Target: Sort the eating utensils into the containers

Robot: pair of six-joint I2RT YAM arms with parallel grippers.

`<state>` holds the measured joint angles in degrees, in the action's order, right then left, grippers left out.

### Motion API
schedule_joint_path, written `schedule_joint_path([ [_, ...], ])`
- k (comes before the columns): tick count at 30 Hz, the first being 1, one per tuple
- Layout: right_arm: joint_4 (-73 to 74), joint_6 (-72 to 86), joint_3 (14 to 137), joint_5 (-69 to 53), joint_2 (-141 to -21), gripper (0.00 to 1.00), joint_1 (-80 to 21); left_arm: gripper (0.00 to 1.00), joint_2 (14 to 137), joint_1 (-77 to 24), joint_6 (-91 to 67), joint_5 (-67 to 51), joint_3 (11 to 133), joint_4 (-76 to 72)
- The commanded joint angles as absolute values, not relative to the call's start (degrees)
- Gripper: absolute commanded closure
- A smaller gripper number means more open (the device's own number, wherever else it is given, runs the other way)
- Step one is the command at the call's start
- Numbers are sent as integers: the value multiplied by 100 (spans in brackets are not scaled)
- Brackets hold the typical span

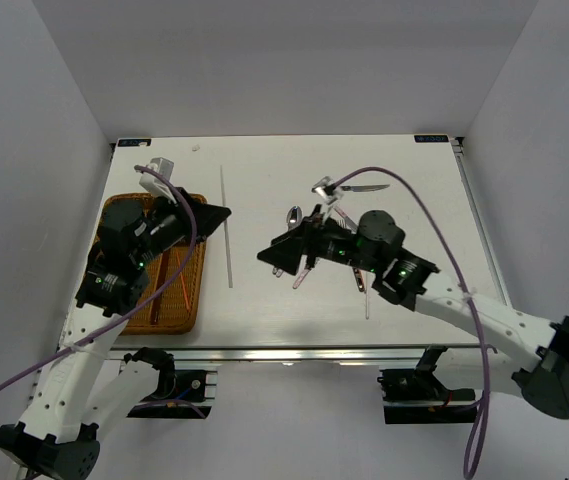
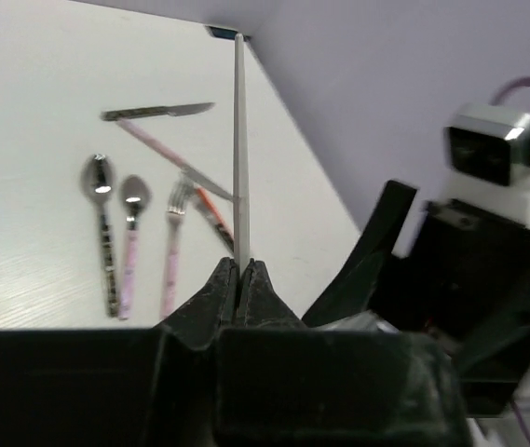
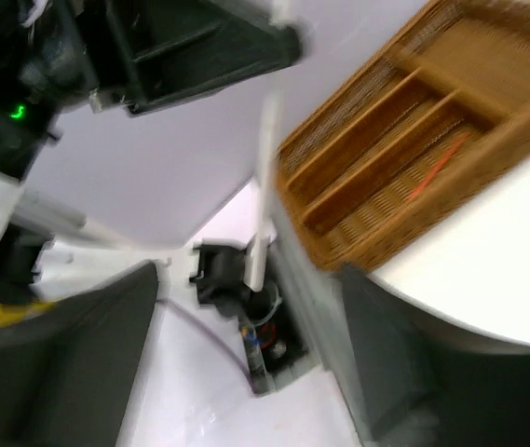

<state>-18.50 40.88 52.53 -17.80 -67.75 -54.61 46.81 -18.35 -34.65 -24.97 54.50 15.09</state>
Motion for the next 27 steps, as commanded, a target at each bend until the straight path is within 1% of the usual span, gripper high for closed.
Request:
schedule_joint_path([
  [1, -1593, 3824, 5028, -1058, -6066, 12, -5090, 100, 4745, -1846, -2629, -1217, 6115, 2792],
  [2, -1095, 3754, 5010, -855, -5803, 11, -4906, 100, 4833, -1846, -2497, -343, 6300, 3508],
  [3, -846, 3579, 4975, -670, -5653, 11, -4817, 100, 4912, -1846, -2218, 127, 6580, 3811],
  [5, -215, 3411, 4940, -204, -5232, 11, -4546, 100, 5123, -1846, -2005, 1059, 6767, 4480],
  [6, -37, 3193, 4966, -89, -5116, 11, -4483, 100, 5202, -1846, -1882, 1881, 6933, 4691],
  [7, 243, 3069, 5009, 234, -5011, 11, -4369, 100, 5290, -1846, -1846, 2246, 7013, 5059],
  [9, 947, 2718, 5176, 770, -4791, 11, -4316, 100, 5501, -1854, -1689, 2958, 7075, 5273],
  [12, 1668, 2444, 5291, 1185, -4685, 11, -4228, 100, 5888, -1846, -1434, 3120, 6935, 5440],
  [15, 2012, 2250, 5230, 1538, -4615, 11, -4096, 100, 6047, -1846, -1372, 2621, 6453, 5064],
  [16, 2021, 2163, 5082, 1521, -4579, 11, -4017, 100, 6082, -1846, -1336, 2497, 6155, 4741],
  [18, 2013, 2118, 4923, 1425, -4474, 11, -3938, 100, 6361, -1846, -1231, 2627, 5942, 4554],
  [21, 1969, 2013, 4667, 1223, -4395, 11, -3824, 100, 6801, -1846, -1239, 2655, 5871, 4465],
  [24, 1986, 1899, 4544, 1143, -4403, 11, -3753, 100, 6943, -1854, -1222, 2593, 5705, 4316],
  [25, 2004, 1872, 4527, 1151, -4403, 11, -3727, 96, 6969, -1846, -1222, 2610, 5626, 4202],
  [26, 2004, 1829, 4474, 1169, -4386, 11, -3709, 85, 6970, -1846, -1239, 2636, 5468, 4140],
  [27, 2004, 1811, 4448, 1169, -4394, 11, -3692, 81, 6978, -1846, -1248, 2645, 5389, 4079],
])
